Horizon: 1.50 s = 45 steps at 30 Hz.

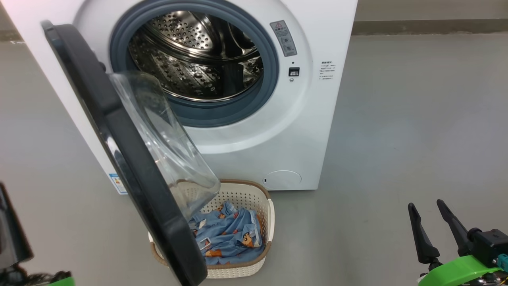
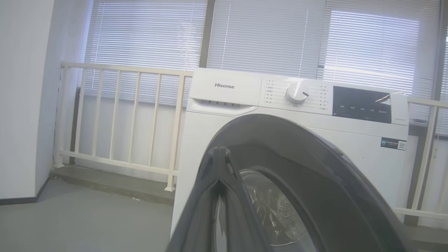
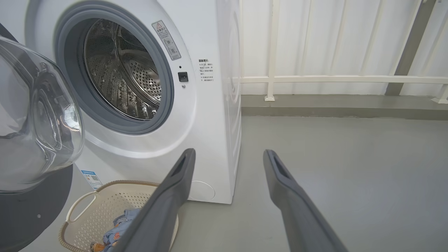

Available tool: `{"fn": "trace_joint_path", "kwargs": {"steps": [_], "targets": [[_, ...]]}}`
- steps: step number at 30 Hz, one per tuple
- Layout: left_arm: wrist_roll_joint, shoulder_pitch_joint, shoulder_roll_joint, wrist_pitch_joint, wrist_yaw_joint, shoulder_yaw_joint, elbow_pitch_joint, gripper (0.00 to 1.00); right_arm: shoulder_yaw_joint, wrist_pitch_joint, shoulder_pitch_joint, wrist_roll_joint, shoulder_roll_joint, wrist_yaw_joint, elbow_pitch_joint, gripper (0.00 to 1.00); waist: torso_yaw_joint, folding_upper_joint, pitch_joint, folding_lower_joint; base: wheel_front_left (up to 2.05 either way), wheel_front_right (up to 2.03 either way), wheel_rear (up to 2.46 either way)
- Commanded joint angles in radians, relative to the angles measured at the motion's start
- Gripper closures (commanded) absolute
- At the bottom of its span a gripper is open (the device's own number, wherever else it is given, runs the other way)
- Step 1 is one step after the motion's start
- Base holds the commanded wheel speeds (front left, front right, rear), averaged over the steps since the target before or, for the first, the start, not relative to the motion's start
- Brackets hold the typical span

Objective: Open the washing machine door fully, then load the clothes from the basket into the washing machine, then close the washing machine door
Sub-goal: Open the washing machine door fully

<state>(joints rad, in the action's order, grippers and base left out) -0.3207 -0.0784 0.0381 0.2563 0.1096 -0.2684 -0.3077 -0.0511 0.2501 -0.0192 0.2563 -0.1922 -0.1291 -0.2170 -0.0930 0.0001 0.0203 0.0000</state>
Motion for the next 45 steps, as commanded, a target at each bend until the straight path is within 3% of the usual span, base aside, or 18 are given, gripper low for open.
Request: {"fn": "trace_joint_path", "kwargs": {"steps": [1, 9, 13, 18, 27, 45], "targets": [[0.011, 0.048, 0.013, -0.003, -0.007, -0.008, -0.071, 1.0, 0.016, 0.012, -0.006, -0.001, -0.017, -0.002, 0.02, 0.0, -0.007, -0.0001, 0.002, 0.0, 0.0, 0.0, 0.0], [-0.034, 0.078, 0.012, -0.182, 0.012, 0.305, -0.332, 1.0, 0.018, 0.012, -0.001, 0.001, -0.015, -0.002, 0.016, 0.0, -0.029, -0.0001, 0.008, 0.0, 0.0, 0.0, 0.0], [-0.098, 0.067, 0.012, -0.25, 0.013, 0.472, -0.332, 1.0, 0.024, 0.012, -0.005, 0.002, -0.012, -0.002, 0.013, 0.0, -0.034, -0.0001, 0.008, 0.0, 0.0, 0.0, 0.0], [-0.152, 0.032, 0.012, -0.315, -0.012, 0.585, -0.283, 1.0, 0.032, 0.012, -0.009, 0.002, -0.012, -0.002, 0.009, 0.0, -0.034, -0.0001, 0.007, 0.0, 0.0, 0.0, 0.0], [-0.262, -0.03, 0.012, -0.379, -0.067, 0.605, -0.127, 1.0, 0.031, 0.012, -0.007, 0.005, -0.013, -0.002, 0.003, 0.0, -0.031, -0.0001, 0.007, 0.0, 0.0, 0.0, 0.0], [-0.265, -0.005, 0.012, -0.3, -0.151, 0.589, 0.017, 1.0, 0.025, 0.012, -0.002, 0.007, -0.004, -0.002, -0.003, 0.0, -0.039, -0.0001, 0.007, 0.0, 0.0, 0.0, 0.0]]}}
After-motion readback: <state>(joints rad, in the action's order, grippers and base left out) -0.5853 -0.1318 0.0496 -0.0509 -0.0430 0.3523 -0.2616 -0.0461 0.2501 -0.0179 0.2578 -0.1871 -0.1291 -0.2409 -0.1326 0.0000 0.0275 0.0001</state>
